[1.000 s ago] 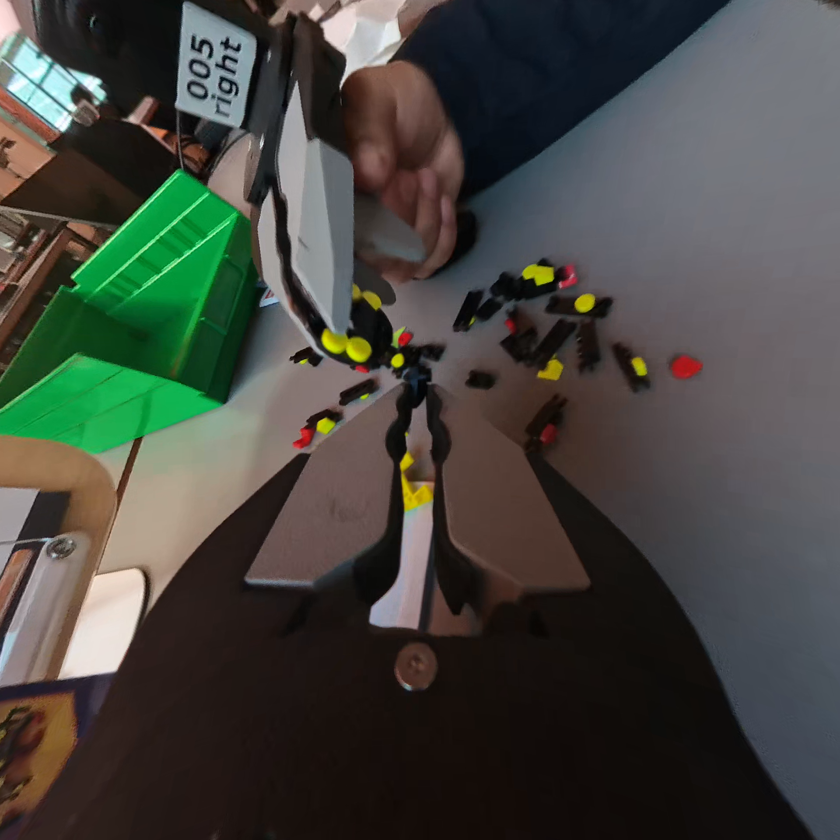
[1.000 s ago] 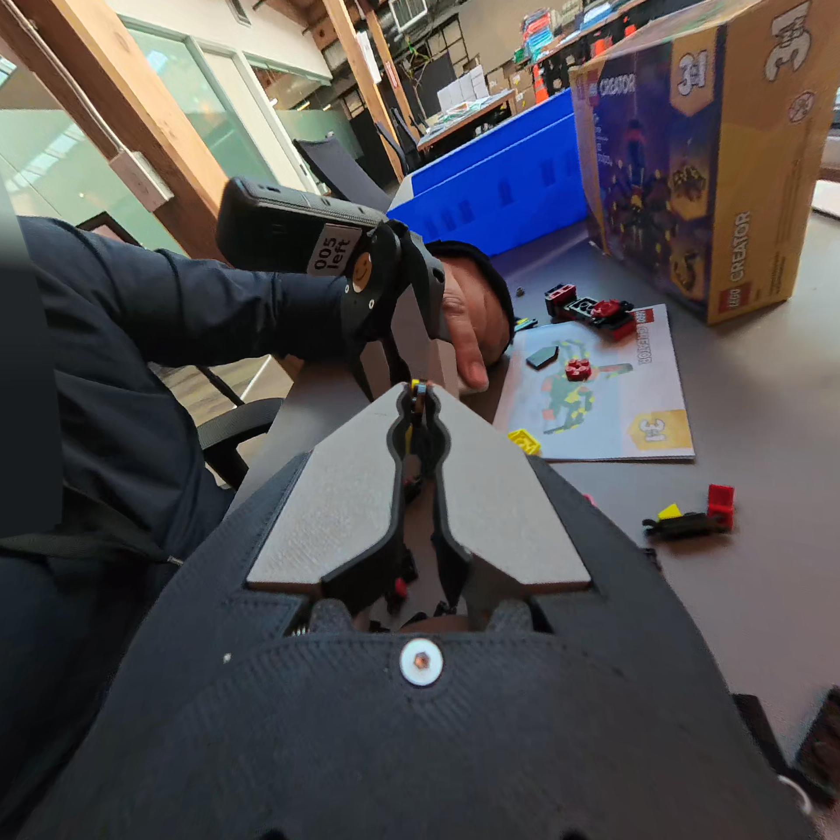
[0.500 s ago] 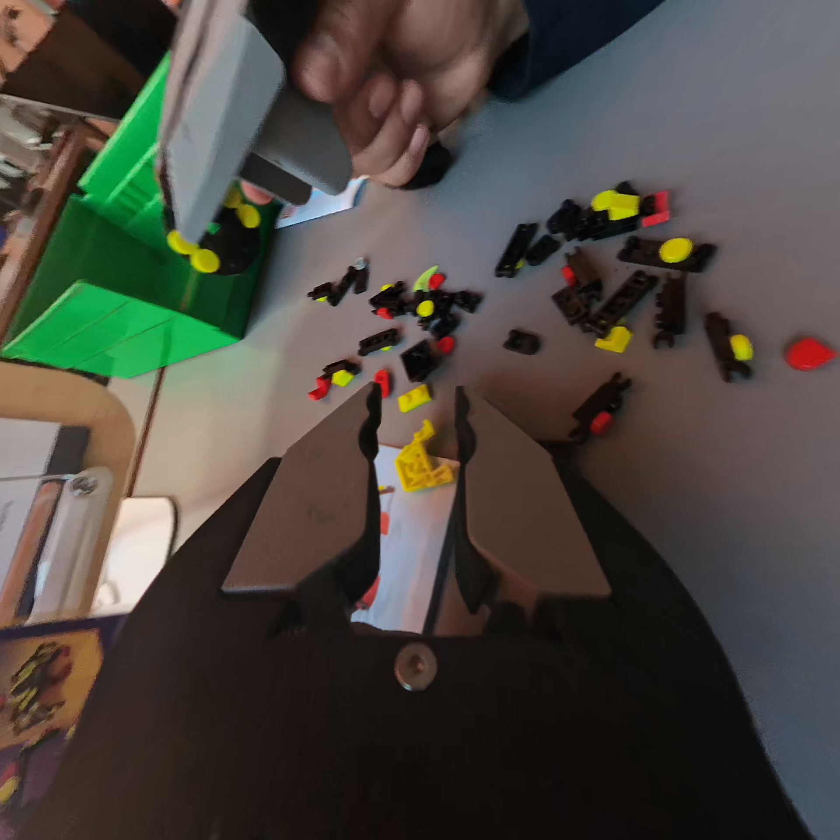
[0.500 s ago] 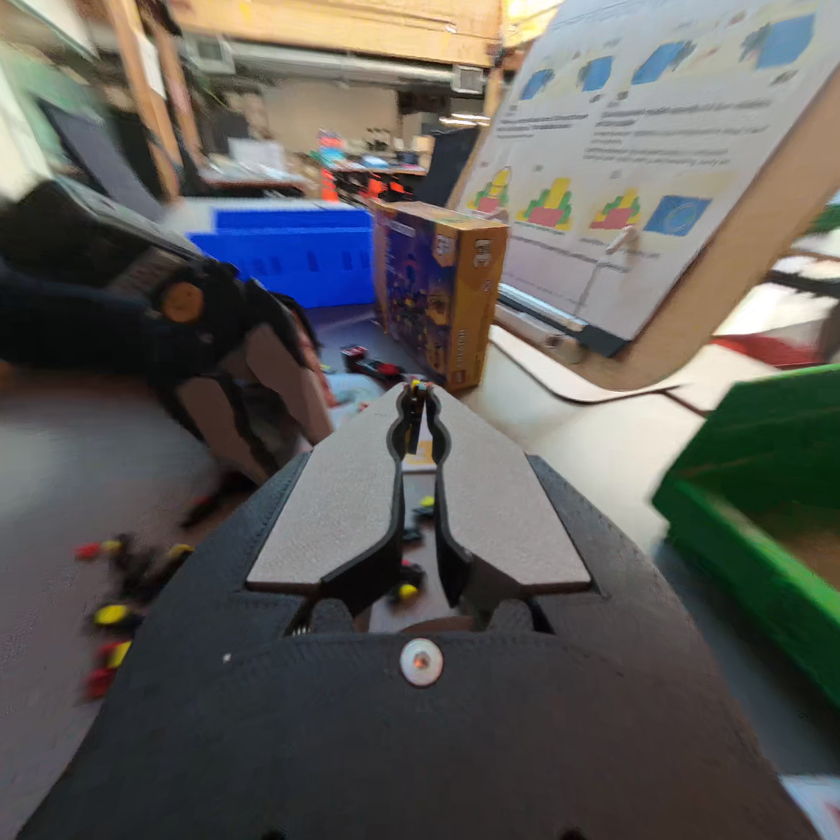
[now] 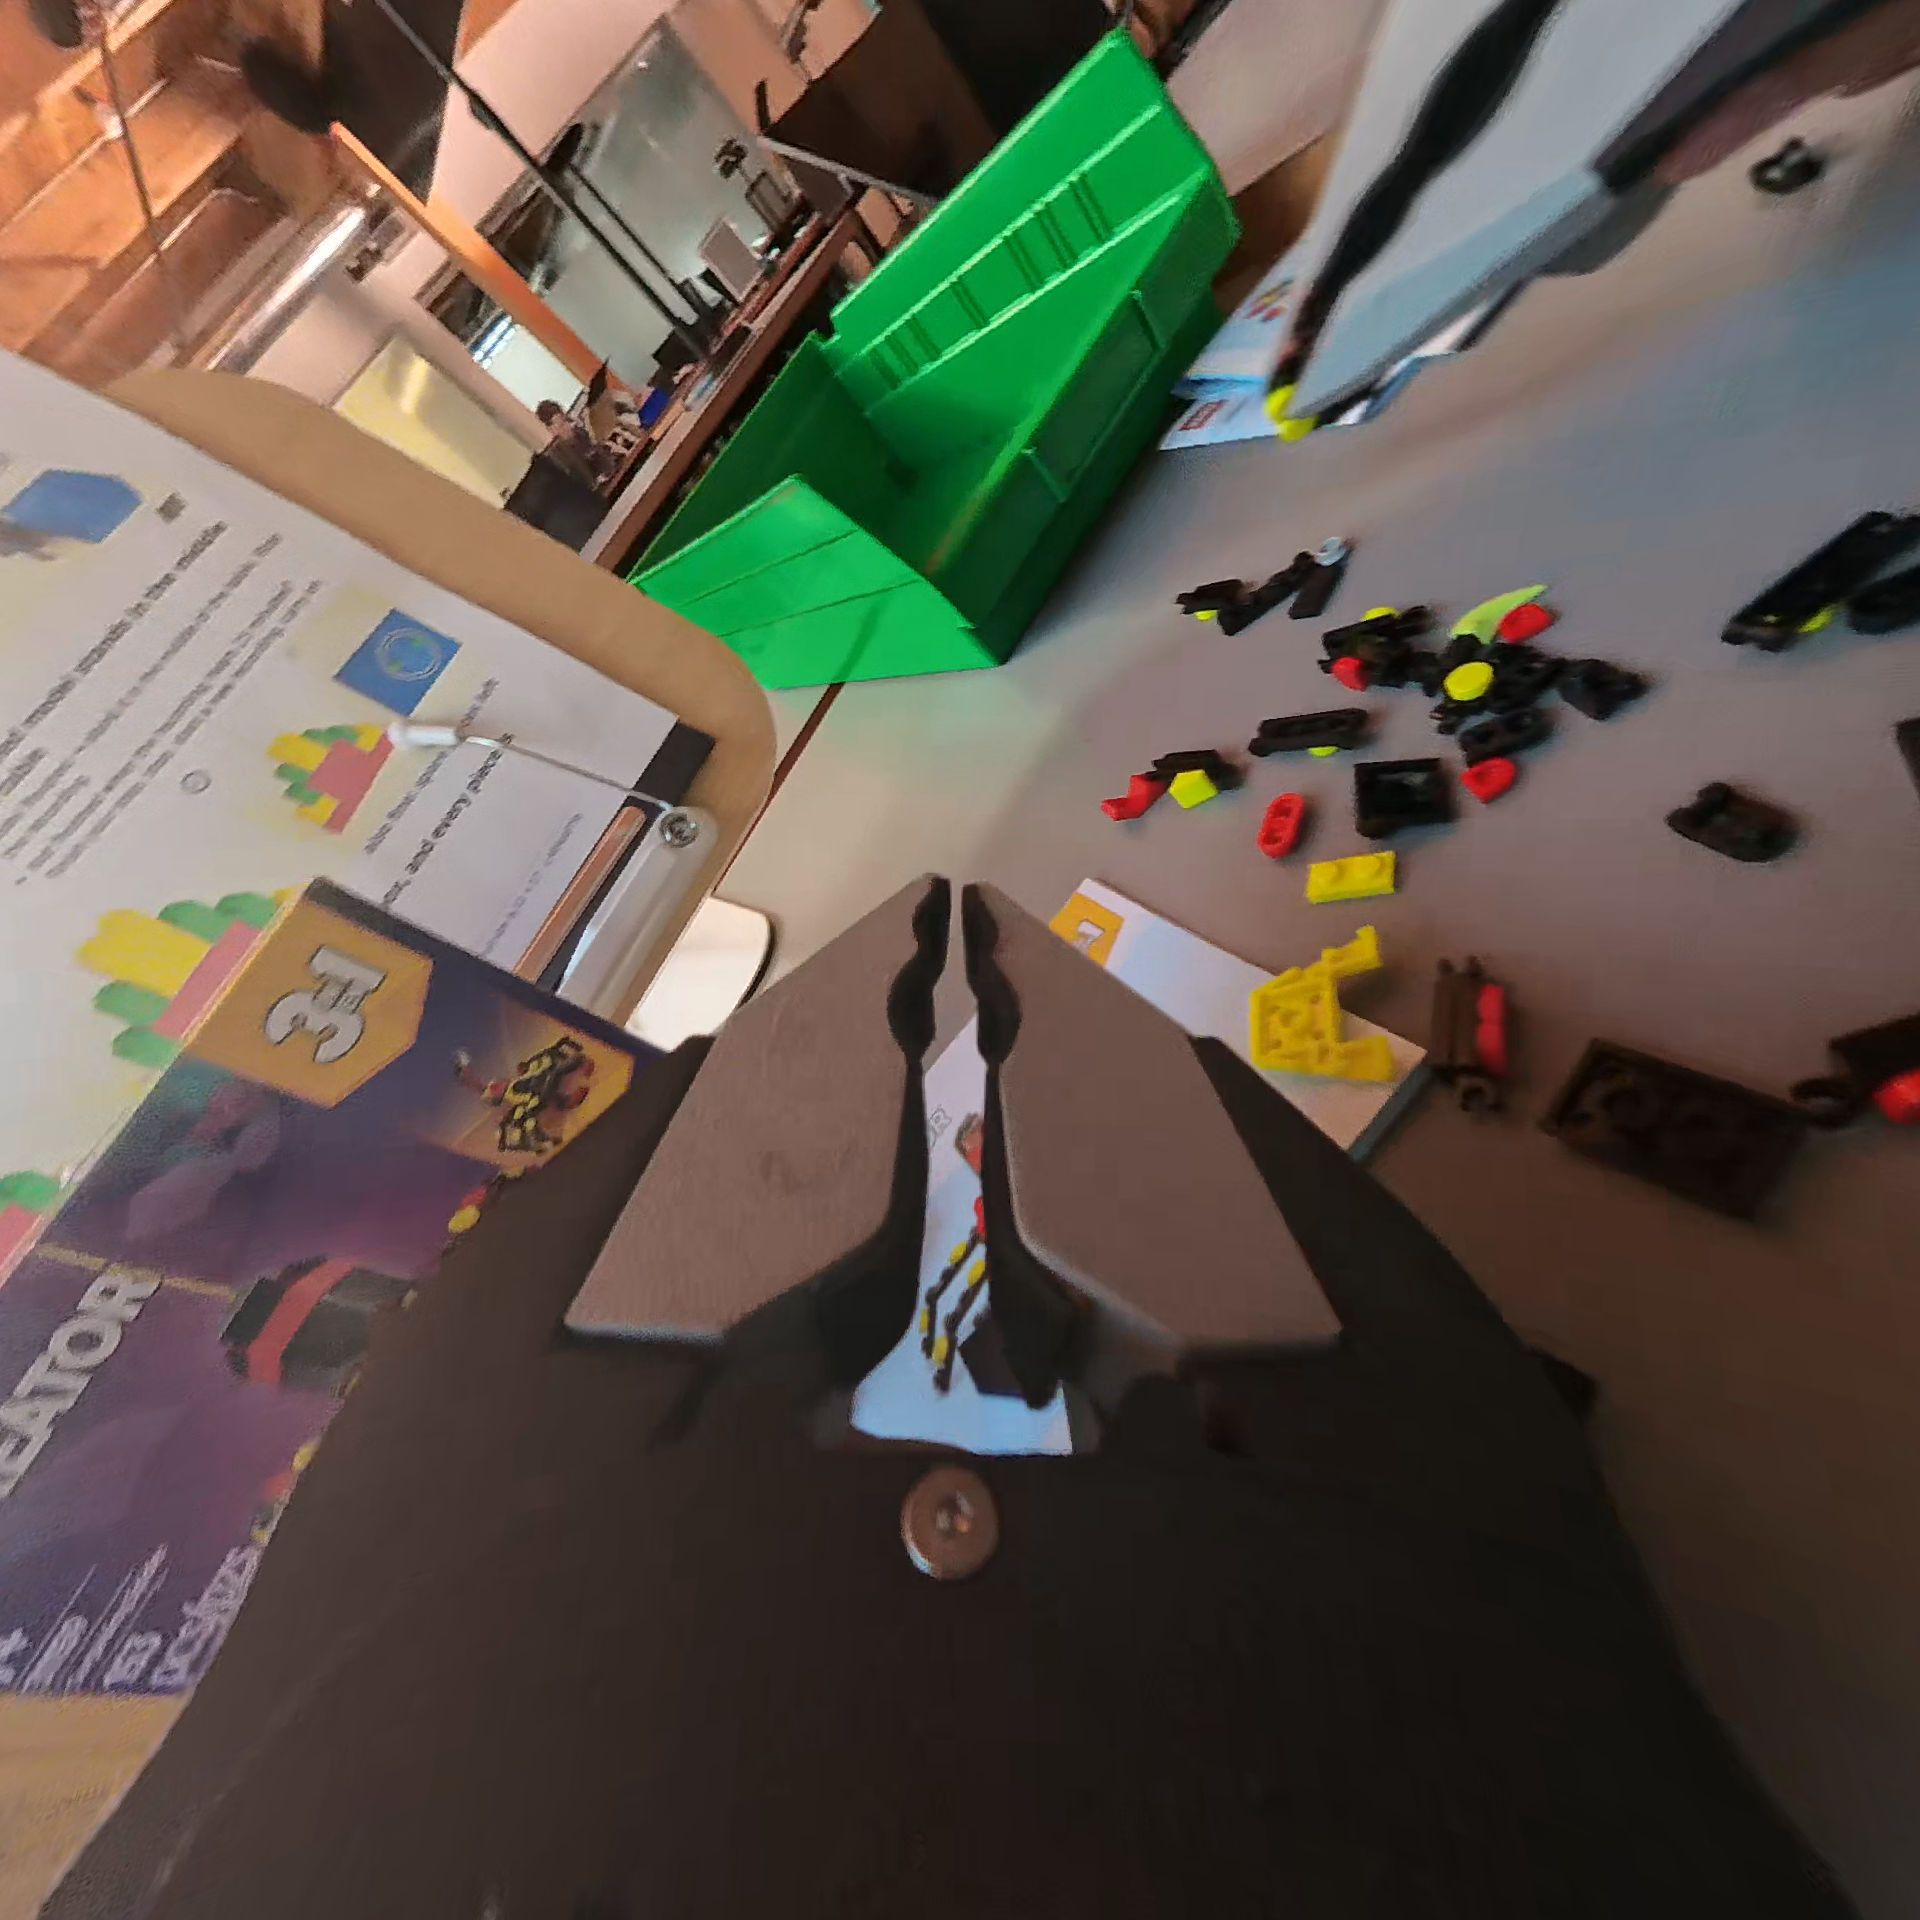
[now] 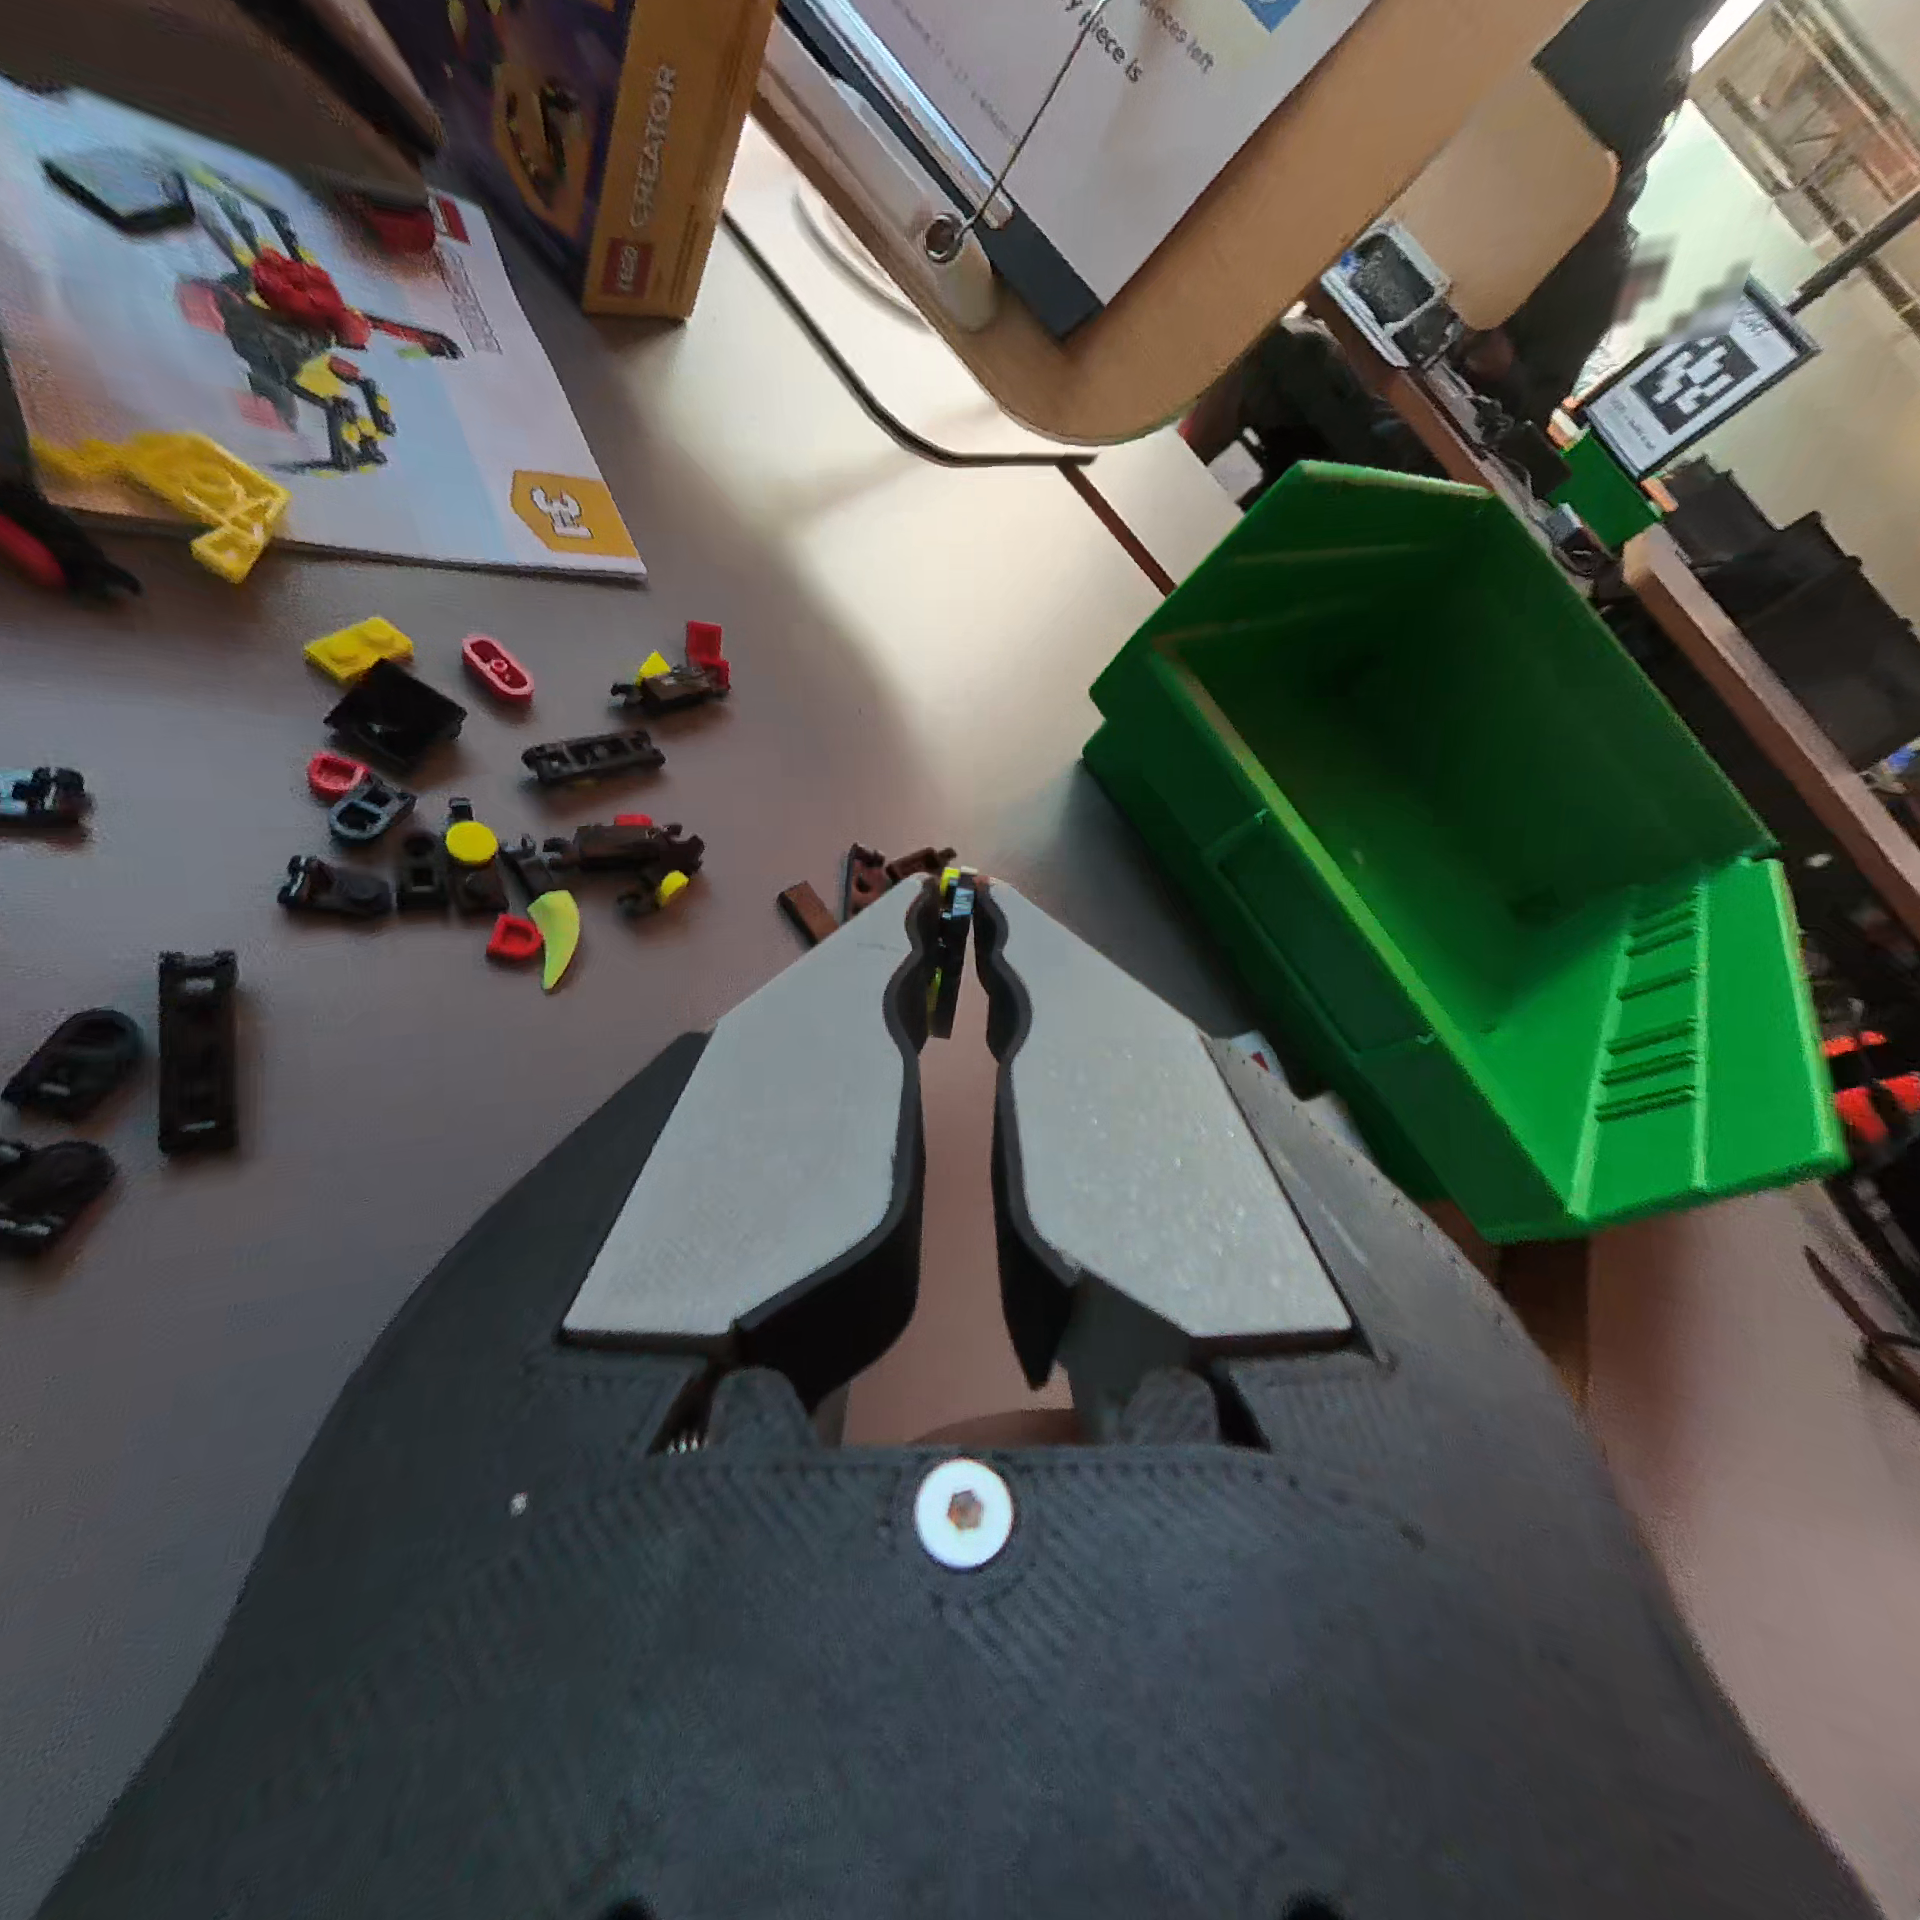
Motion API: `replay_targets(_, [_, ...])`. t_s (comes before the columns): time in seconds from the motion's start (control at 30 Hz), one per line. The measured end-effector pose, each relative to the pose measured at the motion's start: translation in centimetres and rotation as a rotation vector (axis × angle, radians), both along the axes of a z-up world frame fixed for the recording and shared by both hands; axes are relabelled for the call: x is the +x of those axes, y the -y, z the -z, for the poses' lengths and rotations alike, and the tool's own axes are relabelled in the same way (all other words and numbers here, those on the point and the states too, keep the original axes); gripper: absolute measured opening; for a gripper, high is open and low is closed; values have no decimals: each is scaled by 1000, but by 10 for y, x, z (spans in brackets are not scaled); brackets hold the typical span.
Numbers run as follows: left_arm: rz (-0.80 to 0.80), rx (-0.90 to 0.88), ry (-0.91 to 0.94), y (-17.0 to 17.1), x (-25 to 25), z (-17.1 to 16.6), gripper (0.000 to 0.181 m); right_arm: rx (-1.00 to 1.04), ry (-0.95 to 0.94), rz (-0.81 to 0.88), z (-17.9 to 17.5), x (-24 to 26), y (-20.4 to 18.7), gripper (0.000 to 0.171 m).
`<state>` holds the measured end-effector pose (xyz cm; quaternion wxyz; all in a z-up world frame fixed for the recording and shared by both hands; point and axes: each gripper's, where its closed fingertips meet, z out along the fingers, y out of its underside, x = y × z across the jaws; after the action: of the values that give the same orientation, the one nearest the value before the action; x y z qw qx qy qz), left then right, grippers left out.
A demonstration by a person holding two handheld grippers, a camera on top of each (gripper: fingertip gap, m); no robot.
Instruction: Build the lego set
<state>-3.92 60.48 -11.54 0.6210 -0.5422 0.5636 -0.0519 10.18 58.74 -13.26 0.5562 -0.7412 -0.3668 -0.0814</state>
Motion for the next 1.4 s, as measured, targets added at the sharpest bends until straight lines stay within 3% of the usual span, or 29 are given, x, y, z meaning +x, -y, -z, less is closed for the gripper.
replay_targets(0.03, [-18,-12,16,-1,-3,-2,0,12,25,10,1,-1,6,3])
replay_targets(0.13, [-70,-34,60,-7,-12,-7,0,-93,37,-9,14,-19,32,3])
replay_targets(0.23, [-96,-40,75,-11,-16,-9,0,-228,68,-15,34,-28,50,25])
replay_targets(0.4, [-94,-44,80,-11,-17,-9,0,-265,54,-17,27,-24,61,39])
replay_targets(0.57, [-77,-84,129,-16,-19,-14,0,-217,-276,21,-20,-3,47,31])
replay_targets(0.73, [-64,-122,167,-27,-20,-17,0,-245,-524,-68,-46,-5,26,30])
replay_targets(0.9, [-53,-121,179,-31,-21,-19,0,-146,-482,-110,-52,-10,-11,28])
replay_targets(1.07, [-98,-153,194,-39,-32,-19,0,109,-508,-105,-64,-12,-43,2])
replay_targets(1.27, [-46,-157,257,-31,-31,-28,0,154,-376,-163,-69,-28,-32,0])
replay_targets(1.4, [-19,-140,225,-27,-26,-25,0,121,-382,-156,-79,-9,-26,1])
